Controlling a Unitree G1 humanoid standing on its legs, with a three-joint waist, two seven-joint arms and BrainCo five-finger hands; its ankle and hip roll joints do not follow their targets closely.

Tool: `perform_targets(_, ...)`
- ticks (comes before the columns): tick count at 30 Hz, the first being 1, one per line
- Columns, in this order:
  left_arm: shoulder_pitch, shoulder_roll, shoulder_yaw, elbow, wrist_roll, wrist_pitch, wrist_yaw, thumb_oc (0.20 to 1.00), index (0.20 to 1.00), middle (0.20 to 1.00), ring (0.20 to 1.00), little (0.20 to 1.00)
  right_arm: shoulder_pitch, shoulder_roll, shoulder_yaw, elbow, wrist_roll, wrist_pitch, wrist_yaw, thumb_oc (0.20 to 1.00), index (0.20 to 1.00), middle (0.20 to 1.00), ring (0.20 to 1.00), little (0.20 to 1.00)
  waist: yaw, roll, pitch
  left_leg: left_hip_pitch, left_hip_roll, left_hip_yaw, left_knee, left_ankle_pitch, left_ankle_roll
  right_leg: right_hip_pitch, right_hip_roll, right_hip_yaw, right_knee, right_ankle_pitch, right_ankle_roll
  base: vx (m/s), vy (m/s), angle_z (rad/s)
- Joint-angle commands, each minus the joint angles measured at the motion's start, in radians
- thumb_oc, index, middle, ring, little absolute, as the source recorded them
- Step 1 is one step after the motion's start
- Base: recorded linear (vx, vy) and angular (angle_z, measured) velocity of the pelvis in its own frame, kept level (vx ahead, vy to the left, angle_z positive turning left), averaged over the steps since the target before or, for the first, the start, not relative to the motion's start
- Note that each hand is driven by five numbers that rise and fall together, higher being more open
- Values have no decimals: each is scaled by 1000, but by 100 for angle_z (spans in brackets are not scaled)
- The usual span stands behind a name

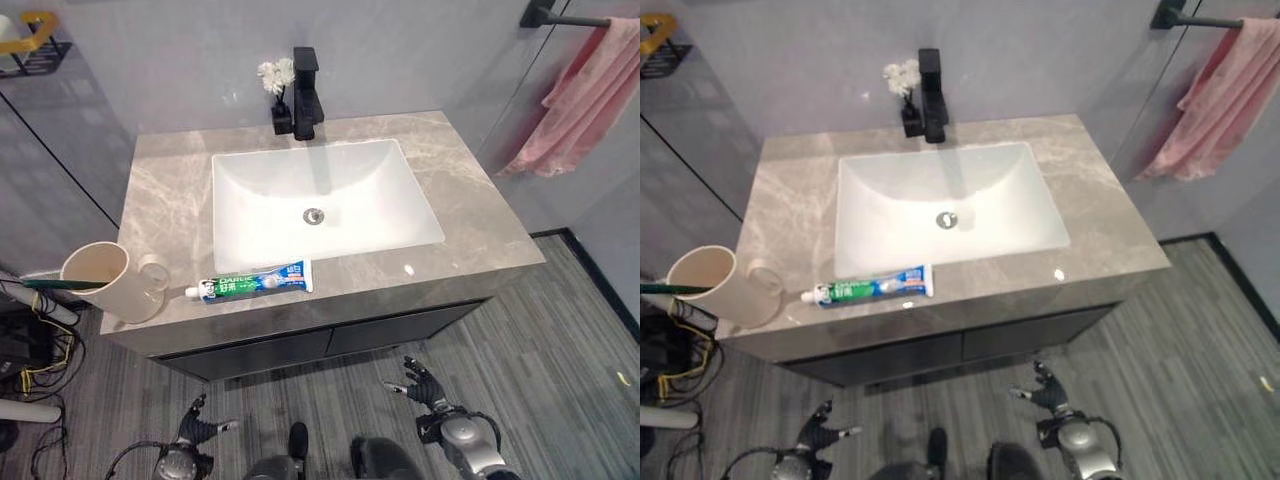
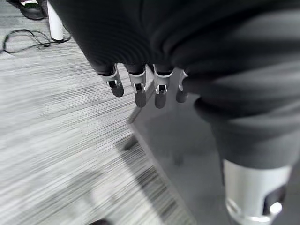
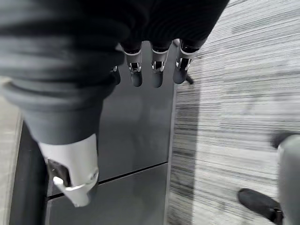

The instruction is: Put brush and paste in cup on sink, flatten towel.

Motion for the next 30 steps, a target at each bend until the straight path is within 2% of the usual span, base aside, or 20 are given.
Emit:
perform_targets(1,7,32,10,-35,32,-40,20,1000,1000,1000,1000,1000,-53,-20,35,-17,-19,-38,-6,1000,1000,1000,1000,1000,8,-20,-17,11,20,-30,124,-108,-82,5,-16,-12,-175,257,36,78,-128,-10)
perform_targets(2,19,42,3,-64,47,-44,22,1000,1000,1000,1000,1000,-54,-24,42,-20,-22,-39,-4,1000,1000,1000,1000,1000,17,-27,-20,7,19,-36,131,-105,-89,28,-27,-8,-192,258,45,49,-138,11)
perform_targets(3,36,72,-25,-107,105,-53,19,1000,1000,1000,1000,1000,-66,-35,55,2,-39,-39,-2,1000,1000,1000,1000,1000,29,-41,-32,11,24,-54,103,-100,-96,49,-10,14,-213,246,35,50,-139,41)
perform_targets(4,37,72,-25,-108,105,-53,19,1000,1000,1000,1000,1000,-66,-34,55,3,-39,-39,-2,1000,1000,1000,1000,1000,29,-41,-32,12,24,-55,102,-100,-97,50,-10,13,-214,246,34,77,-169,67)
perform_targets(6,86,90,-30,-152,152,-71,26,1000,1000,1000,1000,1000,-57,-63,49,-8,-65,-49,-7,1000,1000,1000,1000,1000,43,-41,-52,14,41,-71,75,-88,-111,78,-3,-34,-247,249,32,88,-166,66)
perform_targets(9,172,219,-75,-338,259,-139,23,1000,1000,1000,1000,1000,-70,-90,18,78,-52,-70,-33,1000,1000,1000,1000,1000,75,-20,-62,1,57,-114,50,-64,-134,116,0,-86,-280,235,26,49,-174,41)
perform_targets(10,181,256,-80,-379,278,-156,29,1000,1000,1000,1000,1000,-79,-90,18,91,-43,-75,-37,1000,1000,1000,1000,1000,81,-15,-61,-2,57,-124,46,-59,-138,121,-1,-94,-281,231,24,3,-85,29)
perform_targets(11,184,259,-79,-384,277,-155,27,1000,1000,1000,1000,1000,-80,-88,18,93,-42,-77,-36,1000,1000,1000,1000,1000,79,-16,-62,-1,58,-126,46,-59,-138,122,-1,-96,-281,230,24,3,-68,39)
perform_targets(13,187,356,-105,-470,332,-189,52,1000,1000,1000,1000,1000,-106,-88,39,137,-51,-89,-48,1000,1000,1000,1000,1000,96,1,-56,-12,61,-152,28,-37,-155,129,-6,-131,-273,216,22,-27,-52,60)
perform_targets(14,180,398,-115,-513,355,-202,60,1000,1000,1000,1000,1000,-106,-92,39,144,-52,-92,-52,1000,1000,1000,1000,1000,101,10,-53,-20,62,-152,22,-29,-163,131,-14,-150,-270,212,23,-113,-2,62)
perform_targets(16,175,496,-105,-632,374,-219,58,1000,1000,1000,1000,1000,-99,-101,33,151,-65,-94,-60,1000,1000,1000,1000,1000,90,26,-50,-48,78,-103,13,-3,-173,139,-47,-227,-263,213,30,-97,32,54)
perform_targets(18,183,513,-92,-650,379,-224,68,1000,1000,1000,1000,1000,-95,-101,39,148,-78,-95,-64,1000,1000,1000,1000,1000,89,30,-55,-50,85,-84,7,-4,-173,148,-54,-245,-267,209,33,40,29,114)
perform_targets(20,239,594,-24,-800,362,-267,92,1000,1000,1000,1000,1000,-87,-94,58,163,-113,-97,-74,1000,1000,1000,1000,1000,99,40,-67,-42,76,-72,9,-8,-167,170,-65,-253,-288,224,46,68,70,88)
perform_targets(22,291,647,59,-900,319,-277,98,1000,1000,1000,1000,1000,-79,-82,61,186,-123,-89,-69,1000,1000,1000,1000,1000,110,44,-72,-38,63,-64,14,-17,-158,171,-78,-241,-287,232,54,44,75,-6)
perform_targets(23,309,653,76,-914,314,-273,91,1000,1000,1000,1000,1000,-79,-78,65,185,-123,-88,-68,1000,1000,1000,1000,1000,108,39,-73,-37,62,-61,14,-18,-157,171,-79,-238,-287,232,55,33,62,-18)
perform_targets(25,340,704,198,-1019,262,-281,115,1000,1000,1000,1000,1000,-77,-63,92,168,-151,-79,-55,1000,1000,1000,1000,1000,121,43,-80,-29,44,-59,13,-26,-149,166,-99,-224,-286,243,62,29,78,-25)
perform_targets(26,356,706,213,-1029,259,-278,110,1000,1000,1000,1000,1000,-78,-61,96,167,-151,-78,-55,1000,1000,1000,1000,1000,119,40,-80,-28,43,-57,13,-26,-148,165,-100,-222,-286,243,63,34,93,-30)
perform_targets(27,359,741,266,-1073,259,-279,115,1000,1000,1000,1000,1000,-75,-51,114,160,-160,-72,-40,1000,1000,1000,1000,1000,119,43,-85,-21,36,-50,9,-31,-145,164,-110,-213,-286,249,65,22,47,-14)
perform_targets(29,345,769,311,-1130,280,-283,126,1000,1000,1000,1000,1000,-75,-45,138,142,-191,-71,-26,1000,1000,1000,1000,1000,113,45,-91,-14,27,-41,6,-36,-143,161,-118,-202,-288,254,69,32,81,-5)
perform_targets(30,339,755,320,-1146,268,-282,128,1000,1000,1000,1000,1000,-80,-41,147,142,-206,-68,-27,1000,1000,1000,1000,1000,110,46,-93,-11,23,-38,5,-38,-141,160,-123,-198,-289,256,71,23,71,-9)
